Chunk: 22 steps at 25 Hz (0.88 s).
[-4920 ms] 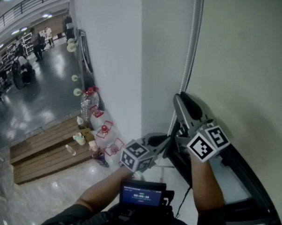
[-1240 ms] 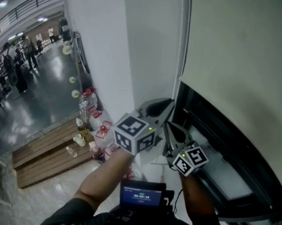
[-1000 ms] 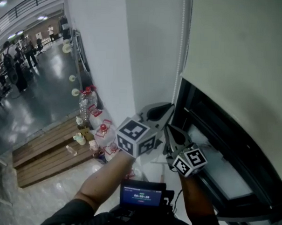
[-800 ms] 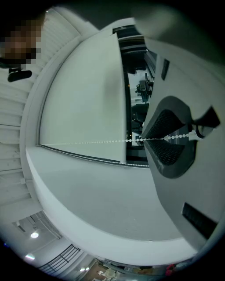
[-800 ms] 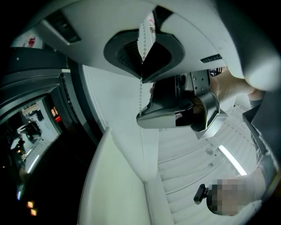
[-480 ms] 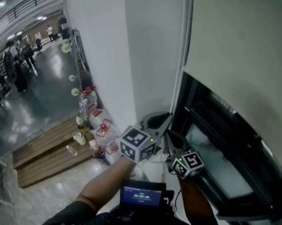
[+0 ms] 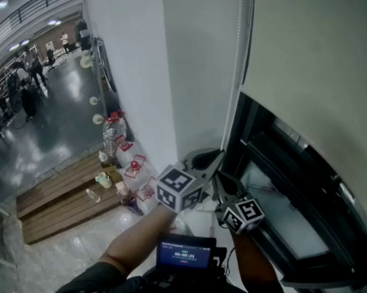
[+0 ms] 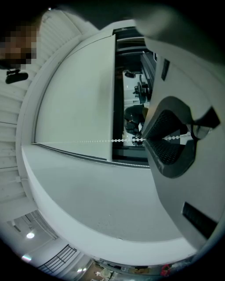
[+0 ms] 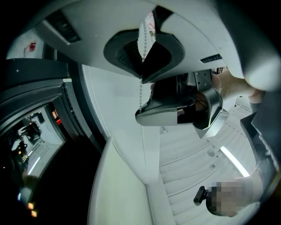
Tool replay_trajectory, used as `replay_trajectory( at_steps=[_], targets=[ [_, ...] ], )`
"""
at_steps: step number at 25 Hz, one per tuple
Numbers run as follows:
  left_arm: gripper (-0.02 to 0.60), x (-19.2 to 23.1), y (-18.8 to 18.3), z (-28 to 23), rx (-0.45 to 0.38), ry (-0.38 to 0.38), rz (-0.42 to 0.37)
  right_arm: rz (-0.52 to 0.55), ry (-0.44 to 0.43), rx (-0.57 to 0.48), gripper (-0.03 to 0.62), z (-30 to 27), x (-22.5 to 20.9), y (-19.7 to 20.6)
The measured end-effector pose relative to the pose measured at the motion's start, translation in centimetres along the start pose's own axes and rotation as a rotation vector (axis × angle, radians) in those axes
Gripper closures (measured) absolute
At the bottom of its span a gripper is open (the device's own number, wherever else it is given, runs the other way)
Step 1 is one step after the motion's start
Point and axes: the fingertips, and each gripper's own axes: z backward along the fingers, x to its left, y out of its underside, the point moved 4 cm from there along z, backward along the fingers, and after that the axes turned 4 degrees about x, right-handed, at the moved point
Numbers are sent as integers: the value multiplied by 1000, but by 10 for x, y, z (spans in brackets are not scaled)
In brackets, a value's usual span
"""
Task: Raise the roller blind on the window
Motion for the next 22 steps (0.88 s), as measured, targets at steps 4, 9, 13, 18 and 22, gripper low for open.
replay_trajectory(
  at_steps=[4, 9, 13, 18, 22],
  targets=[
    [581, -1, 18, 2, 42, 5, 22, -26, 15, 36, 586, 3, 0, 17],
    [582, 0, 28, -3, 27, -5, 25, -35, 21, 58, 587, 3, -5, 29],
    [582, 1, 28, -2, 27, -10, 24, -36, 20, 73, 588, 2, -6, 33],
    [581, -1, 30, -5, 34, -8, 19, -36, 19, 69, 588, 4, -9, 37],
    [581, 1, 31, -6, 37, -15, 30, -56, 18, 84, 588, 2, -10, 36]
  ],
)
